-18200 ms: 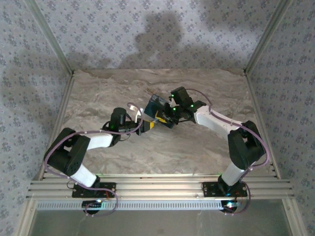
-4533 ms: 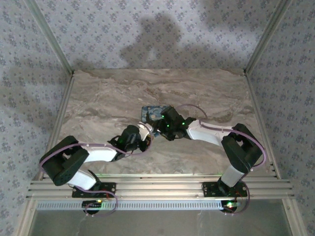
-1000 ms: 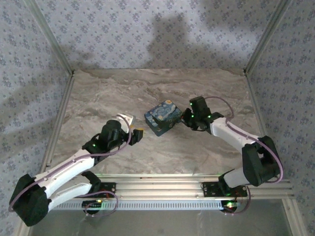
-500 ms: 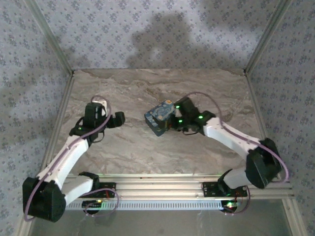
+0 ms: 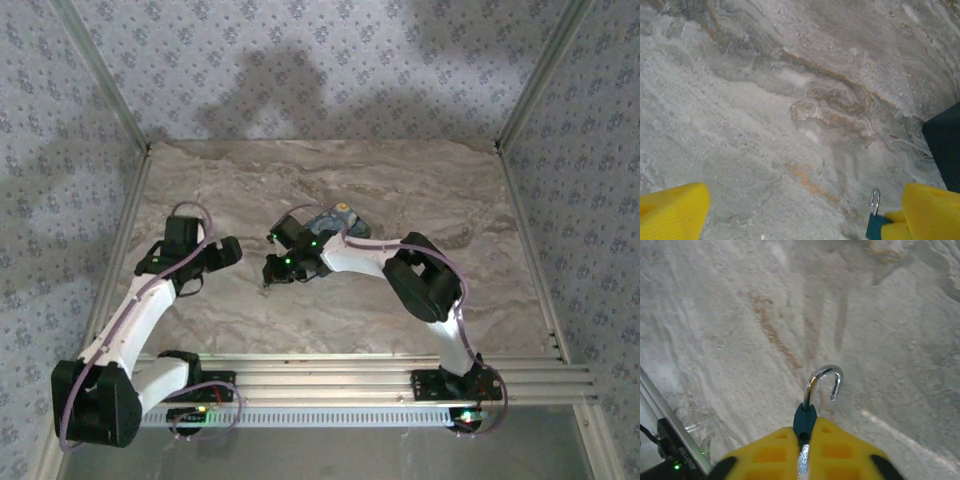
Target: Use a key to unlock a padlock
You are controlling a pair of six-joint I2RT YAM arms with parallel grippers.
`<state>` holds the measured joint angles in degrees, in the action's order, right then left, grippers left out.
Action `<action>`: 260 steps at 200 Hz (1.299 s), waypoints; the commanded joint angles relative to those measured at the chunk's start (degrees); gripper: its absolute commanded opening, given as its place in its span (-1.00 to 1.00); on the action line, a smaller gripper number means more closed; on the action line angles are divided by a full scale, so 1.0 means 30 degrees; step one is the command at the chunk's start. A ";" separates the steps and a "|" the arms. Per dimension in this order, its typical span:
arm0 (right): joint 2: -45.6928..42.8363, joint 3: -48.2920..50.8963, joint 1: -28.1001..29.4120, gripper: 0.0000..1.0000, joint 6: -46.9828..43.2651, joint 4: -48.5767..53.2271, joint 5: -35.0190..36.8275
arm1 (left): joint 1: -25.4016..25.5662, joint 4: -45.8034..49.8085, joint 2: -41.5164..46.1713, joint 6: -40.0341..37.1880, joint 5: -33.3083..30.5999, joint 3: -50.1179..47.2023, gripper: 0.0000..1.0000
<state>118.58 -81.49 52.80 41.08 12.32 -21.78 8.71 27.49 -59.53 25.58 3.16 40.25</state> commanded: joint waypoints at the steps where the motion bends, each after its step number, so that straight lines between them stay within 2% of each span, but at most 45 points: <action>1: -0.0395 -0.0944 -0.0415 -0.43 -0.0472 0.0943 0.0080 | -0.0112 0.0551 0.0760 -0.0148 -0.0599 -0.0276 0.96; 8: -0.0722 -0.0960 -0.0481 -0.26 -0.0775 0.1438 0.0405 | -0.0144 0.0467 0.0827 -0.0220 -0.0690 -0.0336 0.96; 24: -0.1717 -0.0946 -0.0602 -0.05 -0.1545 0.2507 0.1201 | -0.0135 0.0280 0.0832 -0.0531 -0.0756 -0.0307 0.96; 72: -0.6854 -0.0003 -0.1414 0.30 -0.4354 0.5148 0.3841 | -0.0142 -0.0757 0.0862 -0.1034 -0.0868 0.0416 0.96; 83: -0.8386 0.0533 -0.1983 0.45 -0.4949 0.5567 0.4777 | -0.0149 -0.1201 0.0774 -0.1637 -0.0851 0.0681 0.96; 109: -1.2274 0.2673 -0.4427 0.71 -0.6292 0.5811 0.7299 | -0.0126 -0.3336 0.0770 -0.5039 -0.0811 0.0529 0.96; 139: -1.6579 0.6854 -0.9309 1.00 -0.6780 0.4901 1.0699 | -0.0081 -0.7478 0.0836 -0.9288 -0.3214 -0.1379 0.96; 163: -1.9394 1.0915 -1.3009 1.00 -0.8265 0.2245 1.2993 | -0.0457 -1.1289 0.0094 -0.9883 -0.4756 -0.3217 0.96; 188: -2.1962 1.5610 -1.5562 1.00 -1.0521 -0.2518 1.3266 | -0.1275 -1.3543 -0.1820 -0.8968 -0.4319 -0.3864 0.96; 205: -2.2510 1.7698 -1.6984 1.00 -1.0897 -0.4526 1.2745 | -0.1582 -1.4725 -0.3386 -0.8790 -0.4264 -0.3873 0.96; 225: -2.2118 1.9382 -1.8019 1.00 -1.0724 -0.7025 1.2324 | -0.1953 -1.7061 -0.4848 -0.8224 -0.3914 -0.4230 0.96; 252: -2.1108 2.1939 -1.8301 1.00 -1.0665 -1.2218 1.2091 | -0.2381 -2.0150 -0.6822 -0.7892 -0.2759 -0.4538 0.96; 260: -2.0604 2.2403 -1.8324 1.00 -1.0769 -1.3707 1.2041 | -0.2428 -1.9468 -0.7144 -0.8190 -0.2632 -0.3997 0.96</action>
<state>53.84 -18.52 -1.67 10.57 -10.00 14.70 2.20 -22.37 -77.80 0.71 -7.40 27.11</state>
